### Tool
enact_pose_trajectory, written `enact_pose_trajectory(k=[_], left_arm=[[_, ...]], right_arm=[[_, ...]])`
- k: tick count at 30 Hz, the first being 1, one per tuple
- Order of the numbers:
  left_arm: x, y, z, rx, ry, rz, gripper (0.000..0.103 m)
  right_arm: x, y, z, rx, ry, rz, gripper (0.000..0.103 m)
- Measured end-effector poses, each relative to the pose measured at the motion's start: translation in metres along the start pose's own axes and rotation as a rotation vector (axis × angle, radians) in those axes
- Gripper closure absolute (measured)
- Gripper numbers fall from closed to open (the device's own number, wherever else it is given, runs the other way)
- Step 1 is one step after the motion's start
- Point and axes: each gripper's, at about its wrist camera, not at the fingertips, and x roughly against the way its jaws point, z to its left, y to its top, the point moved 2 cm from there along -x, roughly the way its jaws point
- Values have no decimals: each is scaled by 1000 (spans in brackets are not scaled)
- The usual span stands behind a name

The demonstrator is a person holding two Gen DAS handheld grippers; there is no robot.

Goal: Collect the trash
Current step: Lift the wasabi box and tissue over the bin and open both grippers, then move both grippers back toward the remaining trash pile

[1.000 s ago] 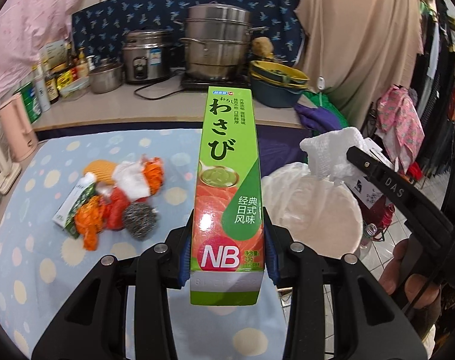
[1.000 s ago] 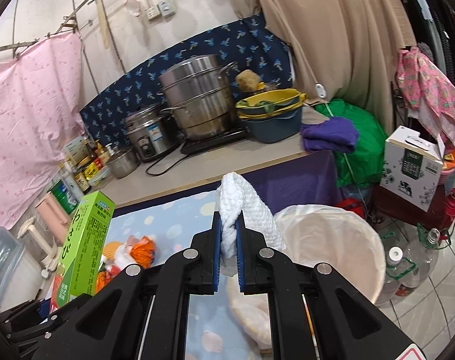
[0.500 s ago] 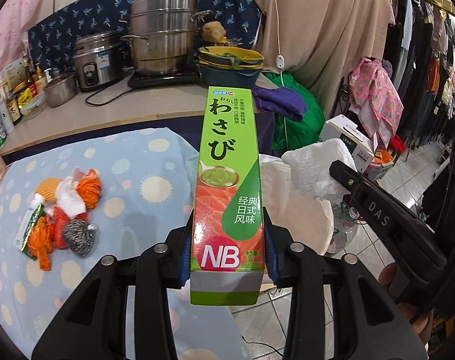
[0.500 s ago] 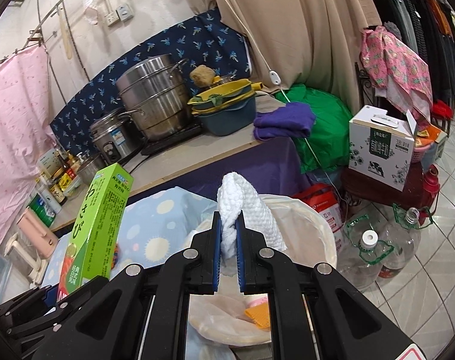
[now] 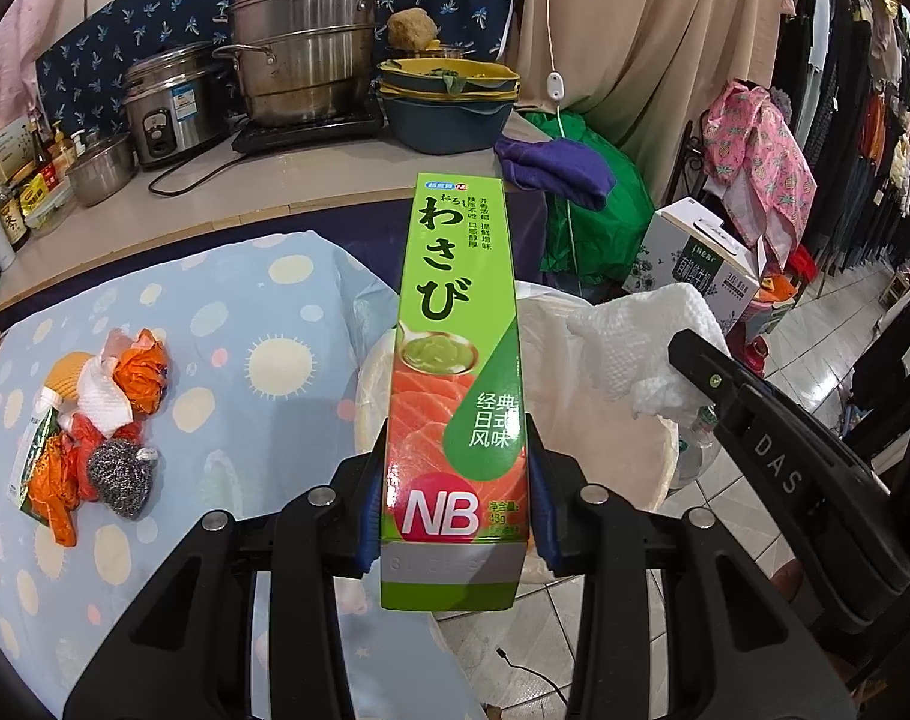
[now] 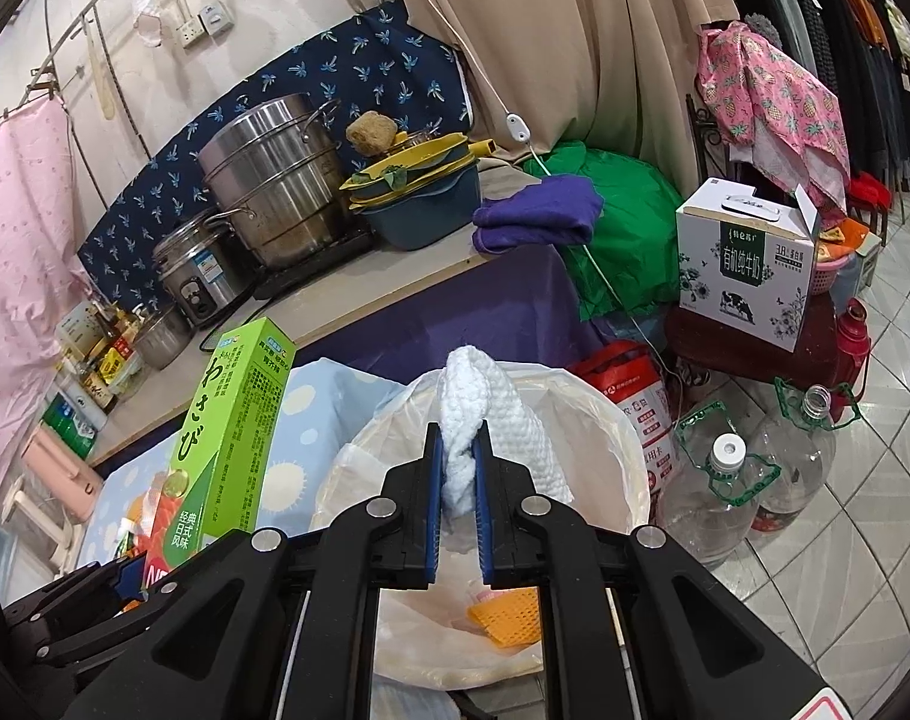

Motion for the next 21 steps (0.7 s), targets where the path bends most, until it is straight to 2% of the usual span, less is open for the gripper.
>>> enact_pose_trajectory(k=[5,10,21], left_arm=[[-7,-1,1,7,6,13,65],[-9,-1,2,5,20,5,53],[-6,2,7,20,32,-2,52]], right_arm=[[-1,1,0,-12,-5,-11,86],[3,2,3,-10,-3,-22,79],[7,3,11,1,8,-33,76]])
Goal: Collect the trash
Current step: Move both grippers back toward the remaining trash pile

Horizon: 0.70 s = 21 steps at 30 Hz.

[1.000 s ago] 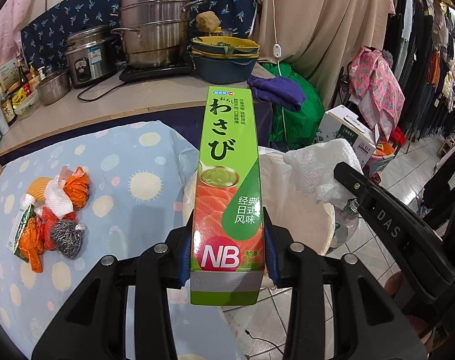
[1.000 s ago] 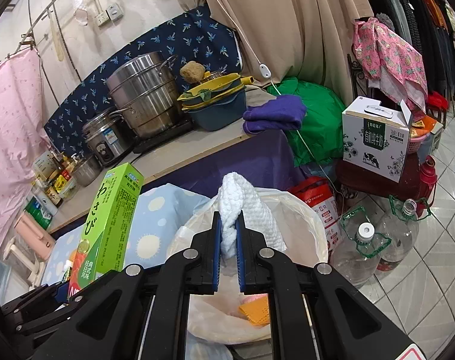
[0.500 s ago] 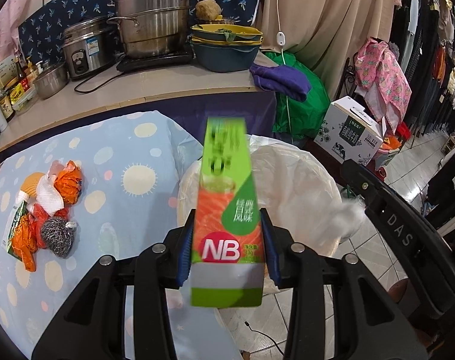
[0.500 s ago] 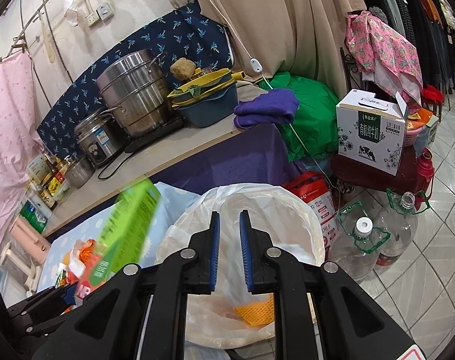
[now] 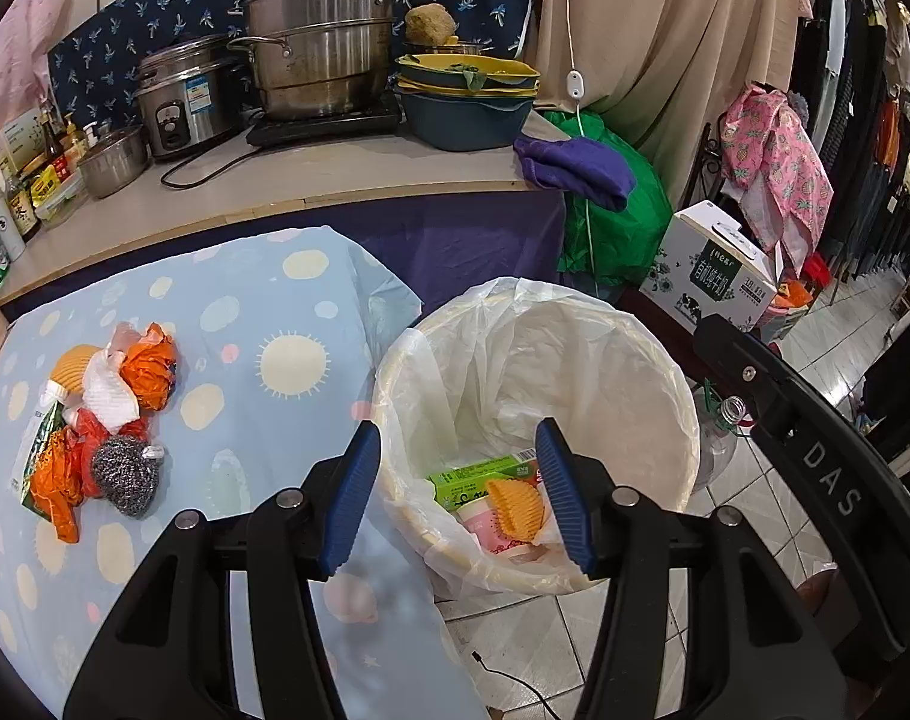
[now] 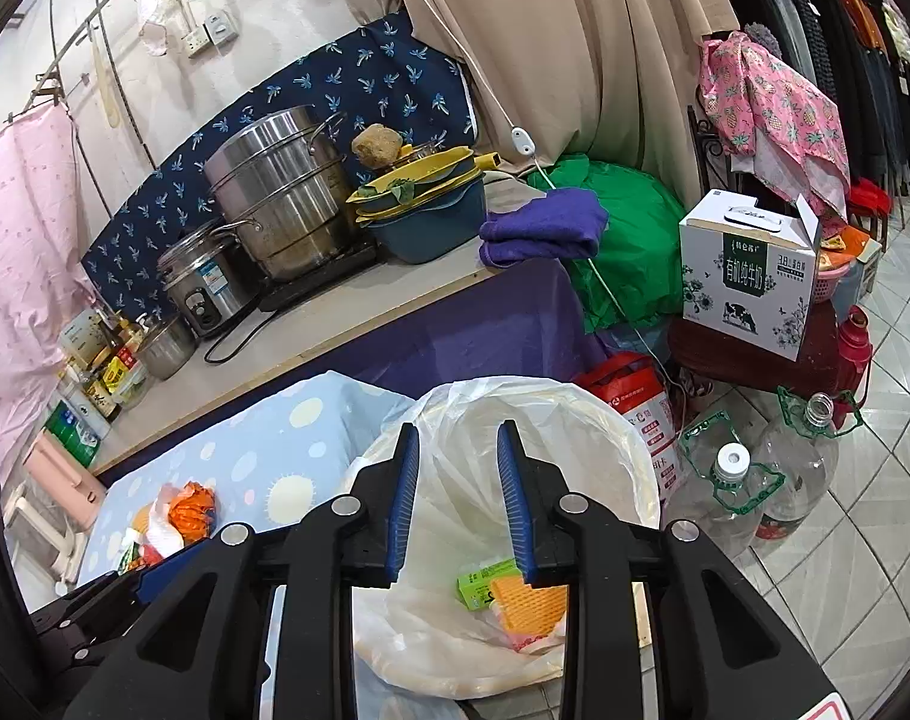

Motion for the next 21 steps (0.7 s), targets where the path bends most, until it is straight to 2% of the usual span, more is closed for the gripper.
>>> enact_pose_trajectory(k=[7,14,21], left_arm=[[4,1,4,12,2,-8,52],[11,1,13,30,13,-22,52],[17,-7,36,73,34,-19,52]], right_arm=[[3,-1,6,12,3,-3,75],[7,-2,16,37,5,-4,69],[7,-12,35,84,24,25,66]])
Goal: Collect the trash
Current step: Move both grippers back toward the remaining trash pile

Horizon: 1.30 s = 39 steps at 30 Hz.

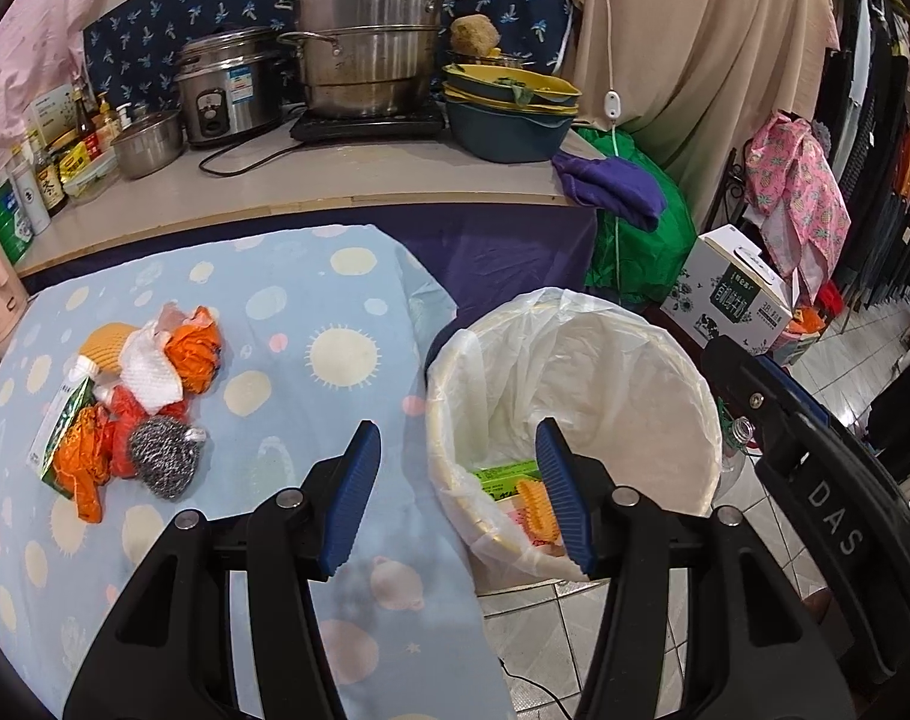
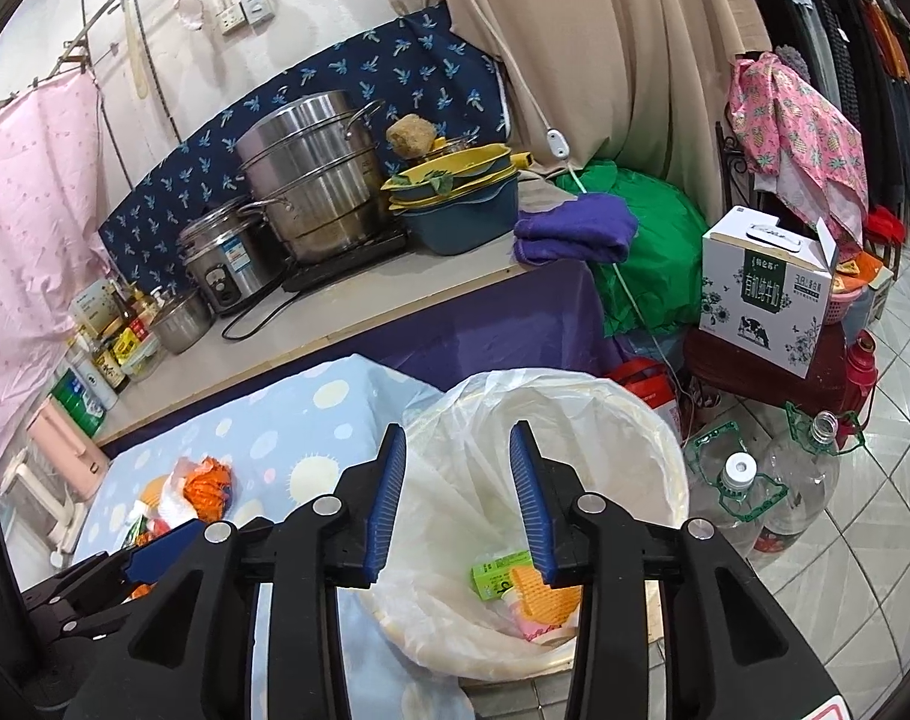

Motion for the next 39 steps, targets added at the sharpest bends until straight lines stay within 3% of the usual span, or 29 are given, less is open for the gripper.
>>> enact_pose_trajectory(k=[8,20,39], left_arm=[[6,-11,38,71,46,-5,44],[18,-32,107,172,118,-6,43],[17,-90,254,407,312,68,37]], right_arm=[[-7,-19,35,72,29,47,60],[-17,-44,90,167,76,105,57],[-59,-106,197,365,172,244,55]])
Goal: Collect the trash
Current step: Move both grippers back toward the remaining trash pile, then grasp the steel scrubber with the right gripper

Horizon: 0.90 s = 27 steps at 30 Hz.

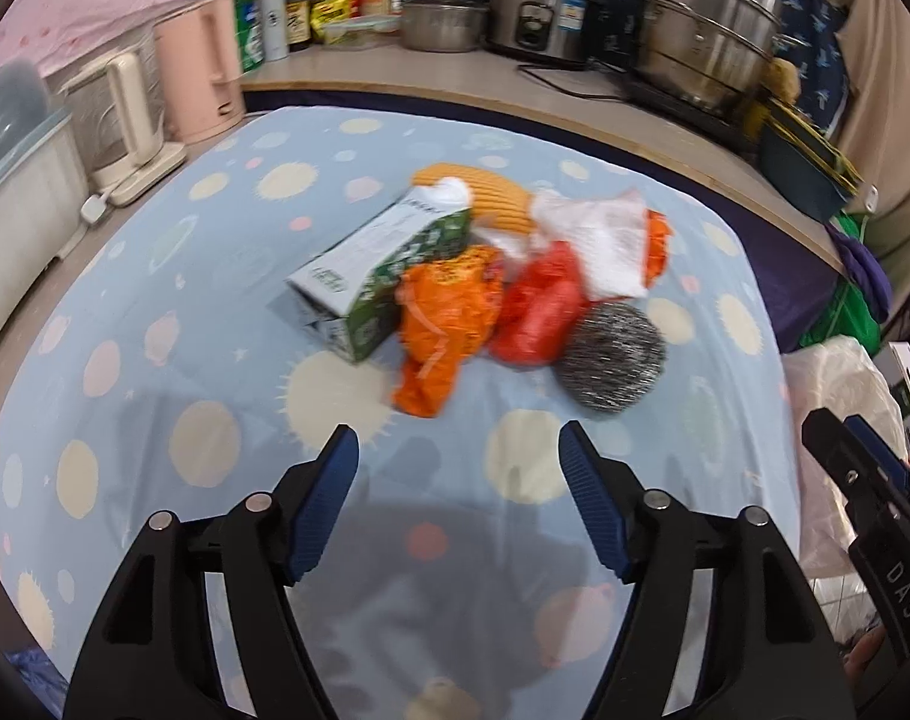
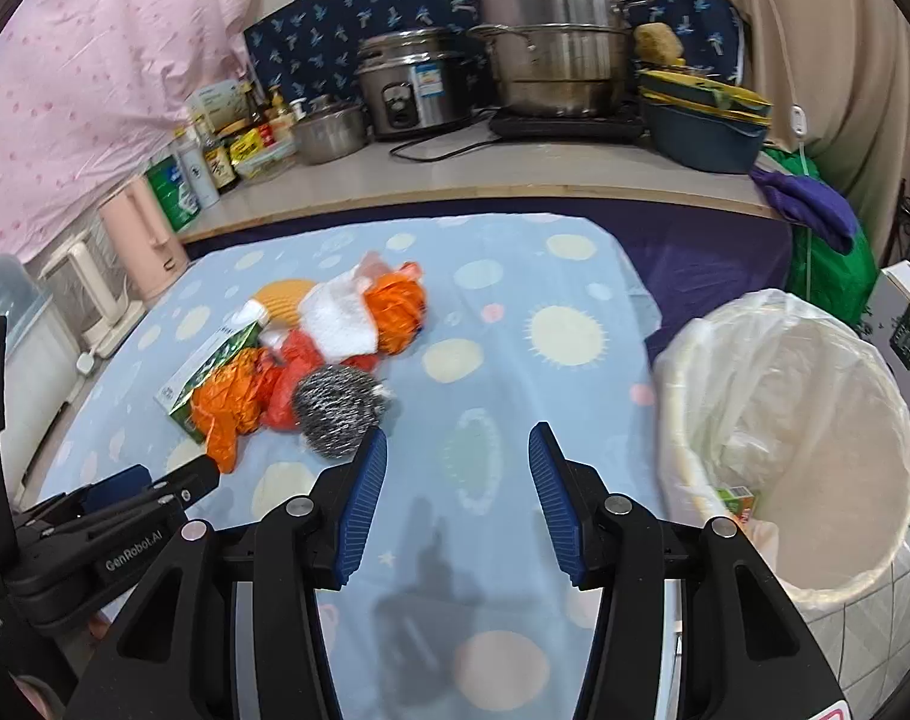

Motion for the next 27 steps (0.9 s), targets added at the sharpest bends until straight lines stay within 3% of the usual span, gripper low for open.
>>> enact_pose_trajectory(k=[4,8,14,27], left_arm=[[-5,3,20,44,14,0,30],[-9,5,32,73,18,2,26],[-17,7,45,107,13,13,18],[-37,13,55,152,-20,49,17]], right_arm=[[-16,2,20,38,16,22,55],[-30,5,36,63,28,30,42],[-57,10,55,98,38,57,41],[-108,11,66,111,31,111,35]])
